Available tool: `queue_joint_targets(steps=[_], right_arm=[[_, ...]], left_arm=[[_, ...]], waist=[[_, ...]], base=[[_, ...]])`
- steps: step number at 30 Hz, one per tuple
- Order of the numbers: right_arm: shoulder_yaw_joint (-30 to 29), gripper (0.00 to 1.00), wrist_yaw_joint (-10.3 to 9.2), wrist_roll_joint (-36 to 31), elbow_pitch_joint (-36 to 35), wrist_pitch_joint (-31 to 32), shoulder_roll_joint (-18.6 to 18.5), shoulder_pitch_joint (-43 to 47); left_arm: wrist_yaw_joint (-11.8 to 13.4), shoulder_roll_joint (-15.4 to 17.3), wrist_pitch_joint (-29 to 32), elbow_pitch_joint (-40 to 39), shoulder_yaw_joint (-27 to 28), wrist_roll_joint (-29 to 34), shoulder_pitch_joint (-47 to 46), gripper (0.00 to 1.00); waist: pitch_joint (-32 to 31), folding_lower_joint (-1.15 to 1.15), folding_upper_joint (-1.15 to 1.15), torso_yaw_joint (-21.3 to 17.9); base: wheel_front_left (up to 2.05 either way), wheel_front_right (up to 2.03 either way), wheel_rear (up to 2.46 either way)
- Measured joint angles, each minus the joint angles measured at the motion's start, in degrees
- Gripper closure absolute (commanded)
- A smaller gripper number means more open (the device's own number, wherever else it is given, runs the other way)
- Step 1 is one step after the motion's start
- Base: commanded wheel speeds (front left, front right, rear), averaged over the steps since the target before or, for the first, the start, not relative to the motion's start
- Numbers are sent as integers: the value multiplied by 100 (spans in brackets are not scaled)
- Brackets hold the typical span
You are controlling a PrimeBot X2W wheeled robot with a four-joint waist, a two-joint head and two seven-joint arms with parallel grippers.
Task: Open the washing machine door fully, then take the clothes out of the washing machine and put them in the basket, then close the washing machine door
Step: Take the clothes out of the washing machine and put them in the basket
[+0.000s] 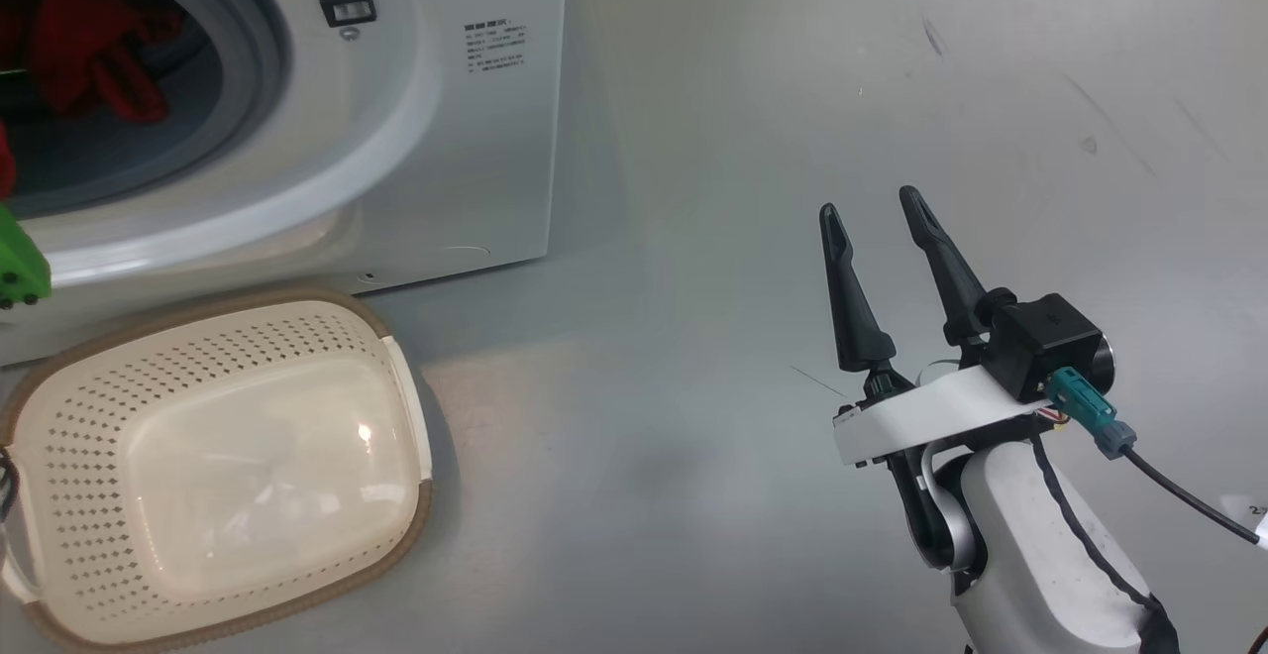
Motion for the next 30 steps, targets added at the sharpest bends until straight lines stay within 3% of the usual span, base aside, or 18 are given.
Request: queue_joint_targets(steps=[14,22,30], right_arm=[[-294,0,153,-8,226,0,-66,434],[-427,0,252,-9,323,0,-102,740],[-523,0,304,-33,345,0,-133,983]], left_arm=[[-169,-439,-887,58,-223,-48,841,100],[-244,-690,-989,-126,-297,-48,1394,100],[-252,-730,-989,-814,-279,-32,1708,100]], waist=[[-763,0,0,489],[-1278,0,0,759],[-1667,0,0,1074]], base=[[0,0,0],[0,0,0],[0,0,0]])
